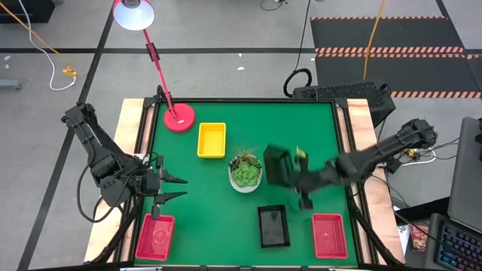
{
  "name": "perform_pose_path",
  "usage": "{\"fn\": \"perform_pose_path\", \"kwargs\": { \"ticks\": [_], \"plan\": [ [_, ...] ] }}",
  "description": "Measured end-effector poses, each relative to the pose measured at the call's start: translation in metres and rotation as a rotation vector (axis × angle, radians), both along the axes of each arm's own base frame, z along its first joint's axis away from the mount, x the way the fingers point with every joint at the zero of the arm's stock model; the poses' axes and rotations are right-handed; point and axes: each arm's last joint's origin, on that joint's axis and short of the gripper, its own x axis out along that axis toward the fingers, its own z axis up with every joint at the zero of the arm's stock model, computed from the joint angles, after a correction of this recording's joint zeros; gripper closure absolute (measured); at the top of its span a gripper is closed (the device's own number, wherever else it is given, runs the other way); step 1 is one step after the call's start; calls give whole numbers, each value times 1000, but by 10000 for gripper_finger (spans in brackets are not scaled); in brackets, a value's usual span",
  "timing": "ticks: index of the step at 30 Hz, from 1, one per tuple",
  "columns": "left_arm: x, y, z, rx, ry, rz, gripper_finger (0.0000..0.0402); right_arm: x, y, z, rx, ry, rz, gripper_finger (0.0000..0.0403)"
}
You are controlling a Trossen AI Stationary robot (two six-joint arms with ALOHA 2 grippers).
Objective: Stack baskets by color
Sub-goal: Stack the top black bin on top of the bottom black bin
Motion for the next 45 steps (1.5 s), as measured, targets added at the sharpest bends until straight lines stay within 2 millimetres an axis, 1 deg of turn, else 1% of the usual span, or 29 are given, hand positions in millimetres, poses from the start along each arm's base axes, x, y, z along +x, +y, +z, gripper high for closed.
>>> {"fn": "perform_pose_path", "kwargs": {
  "ticks": [3, 5, 9, 12, 14, 16, 20, 24, 28, 32, 34, 36, 39, 45],
  "plan": [
    [0, 0, 0, 11, 0, -3, 254, -2, 34, 2, 76, -87, 90, 402],
    [0, 0, 0, 12, -1, 0, 254, -4, 54, 1, 94, -133, 114, 402],
    [3, 3, 0, 13, -2, 17, 254, -5, 88, -10, 105, -169, 136, 403],
    [5, 5, 0, 22, -1, 34, 254, 1, 112, -17, 115, -143, 140, 403],
    [7, 7, 0, 31, 0, 42, 254, 9, 125, -19, 119, -117, 130, 403],
    [8, 8, 0, 37, 0, 49, 254, 18, 136, -20, 105, -76, 115, 403],
    [10, 11, 1, 43, -3, 65, 254, 36, 155, -16, 41, 41, 69, 403],
    [12, 13, 3, 57, -16, 71, 254, 49, 168, -18, -11, 170, -2, 403],
    [14, 15, 4, 88, -22, 75, 254, 58, 180, -31, 15, 270, -30, 403],
    [17, 16, 8, 102, -50, 81, 254, 57, 182, -48, 17, 377, -95, 403],
    [18, 17, 9, 108, -61, 75, 254, 55, 180, -51, 10, 411, -145, 403],
    [20, 18, 11, 111, -70, 68, 254, 53, 179, -51, 18, 438, -173, 400],
    [21, 19, 11, 108, -70, 59, 254, 52, 178, -49, 29, 439, -182, 385],
    [23, 22, 11, 104, -66, 67, 254, 48, 176, -36, 55, 418, -161, 326]
  ]
}}
